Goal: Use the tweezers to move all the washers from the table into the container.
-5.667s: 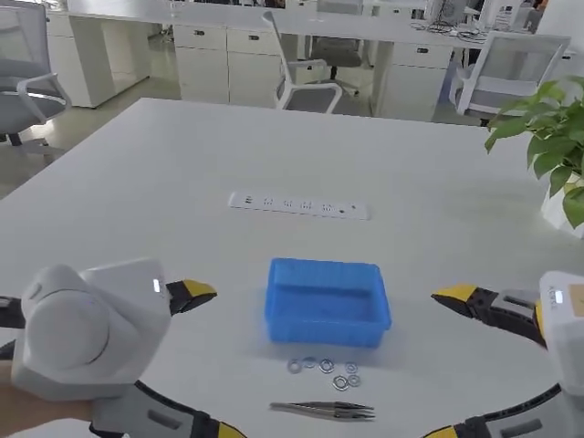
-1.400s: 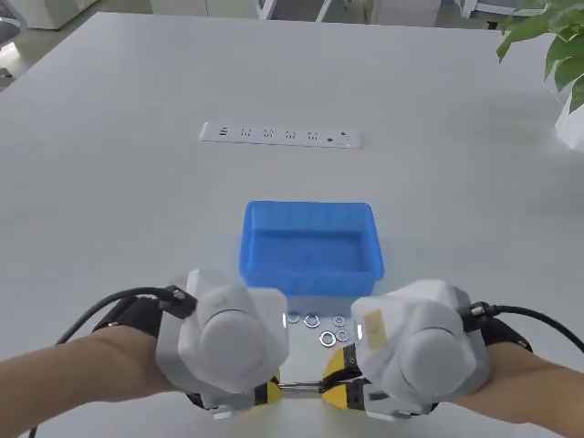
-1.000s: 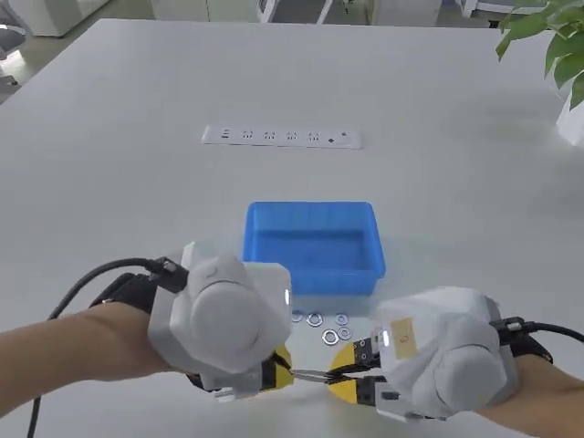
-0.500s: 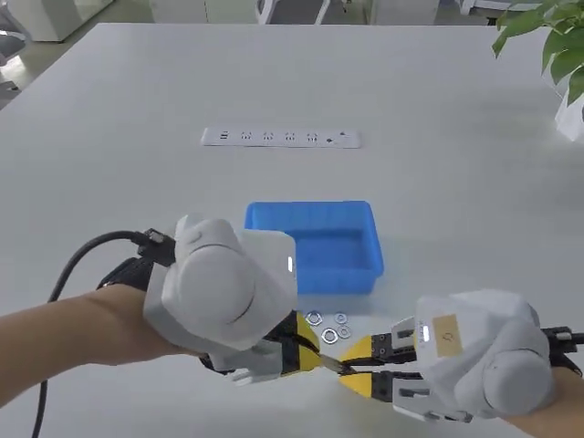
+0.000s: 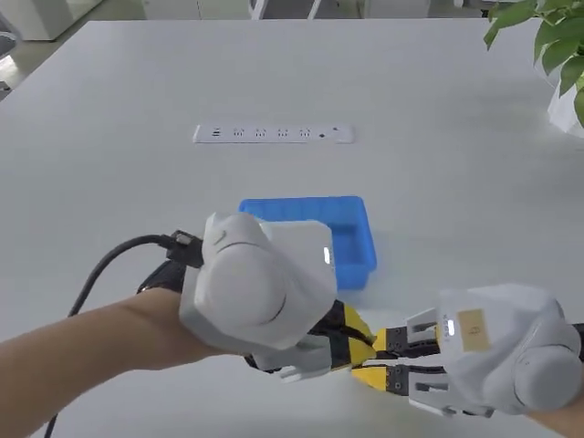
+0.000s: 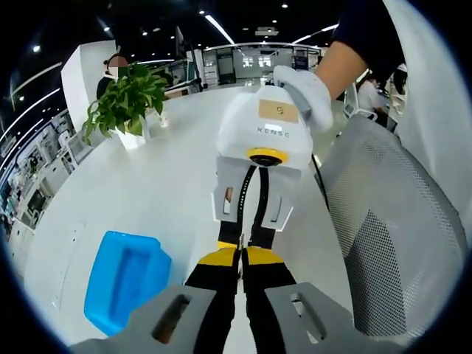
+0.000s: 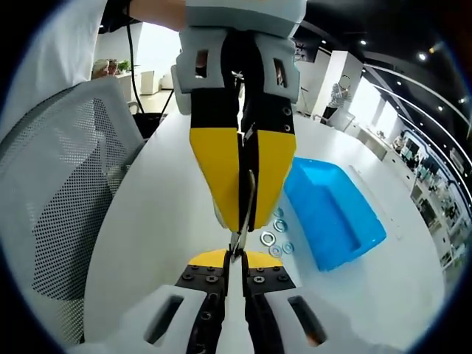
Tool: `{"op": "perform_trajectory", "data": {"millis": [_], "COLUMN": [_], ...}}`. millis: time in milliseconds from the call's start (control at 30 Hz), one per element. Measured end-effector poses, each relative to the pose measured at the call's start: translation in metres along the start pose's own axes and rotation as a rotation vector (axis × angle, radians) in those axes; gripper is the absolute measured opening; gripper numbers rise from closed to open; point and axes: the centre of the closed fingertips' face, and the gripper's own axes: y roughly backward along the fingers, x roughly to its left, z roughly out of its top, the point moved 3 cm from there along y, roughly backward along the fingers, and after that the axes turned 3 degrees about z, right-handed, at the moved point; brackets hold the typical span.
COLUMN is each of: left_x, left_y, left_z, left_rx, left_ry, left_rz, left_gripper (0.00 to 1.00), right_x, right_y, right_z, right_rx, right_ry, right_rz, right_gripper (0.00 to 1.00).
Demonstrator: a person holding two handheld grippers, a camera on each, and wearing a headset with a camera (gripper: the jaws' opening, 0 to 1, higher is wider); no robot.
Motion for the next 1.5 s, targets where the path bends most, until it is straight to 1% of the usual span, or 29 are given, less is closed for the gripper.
{"op": "perform_trajectory", "data": {"millis": [100,267,333,367,467,533,567,667,800,1033,1067,1100,1167,1233,1300,1367,1500], "left_x": [0.0,0.002,0.001,0.002,0.002,0.002,0.002,0.003,0.005,0.005,0.006,0.006,0.008,0.009,0.01,0.01,0.012], "left_y": [-0.001,0.001,0.001,0.001,0.001,0.001,0.002,0.004,0.009,0.019,0.021,0.022,0.026,0.029,0.032,0.034,0.039], "left_z": [0.001,-0.001,-0.001,-0.001,-0.001,-0.002,-0.002,-0.003,-0.004,-0.005,-0.005,-0.005,-0.003,-0.002,-0.001,-0.003,-0.004], "left_rx": [-0.006,-0.032,-0.036,-0.038,-0.035,-0.034,-0.035,-0.037,-0.049,-0.076,-0.08,-0.082,-0.088,-0.094,-0.098,-0.092,-0.096], "left_ry": [-0.007,-0.015,0.004,0.006,-0.02,-0.018,-0.007,-0.007,-0.004,0.042,0.045,0.047,0.057,0.065,0.068,0.06,0.07], "left_rz": [0.003,0.013,0.006,0.012,0.02,0.021,0.018,0.02,0.026,0.032,0.038,0.041,0.053,0.061,0.067,0.079,0.095], "left_gripper": [0.05,0.05,0.06,0.06,0.05,0.05,0.05,0.05,0.05,0.05,0.05,0.05,0.05,0.05,0.05,0.05,0.05], "right_x": [-0.001,-0.001,-0.001,-0.001,-0.002,-0.002,-0.002,-0.002,-0.004,-0.002,-0.002,-0.003,-0.002,-0.003,-0.006,-0.008,-0.013], "right_y": [0.001,0.0,0.0,0.0,0.0,-0.001,-0.001,-0.001,-0.002,-0.003,-0.003,-0.003,-0.003,-0.002,-0.001,0.001,0.005], "right_z": [-0.001,0.0,0.0,0.0,0.0,0.0,0.0,0.001,0.006,0.013,0.014,0.015,0.017,0.017,0.016,0.017,0.016], "right_rx": [0.0,-0.005,-0.005,-0.005,-0.005,-0.001,-0.001,0.002,-0.003,-0.013,-0.011,0.0,0.009,0.01,0.014,0.01,-0.003], "right_ry": [-0.006,-0.011,-0.009,-0.007,-0.013,-0.008,-0.009,-0.008,-0.008,-0.017,-0.015,0.011,0.015,0.022,0.008,-0.001,-0.038], "right_rz": [0.0,0.001,0.005,0.005,0.005,0.005,0.005,0.002,-0.001,0.004,-0.001,-0.018,-0.012,-0.022,-0.042,-0.053,-0.075], "right_gripper": [0.07,0.07,0.07,0.07,0.07,0.07,0.07,0.07,0.08,0.09,0.1,0.1,0.11,0.12,0.14,0.15,0.17]}}
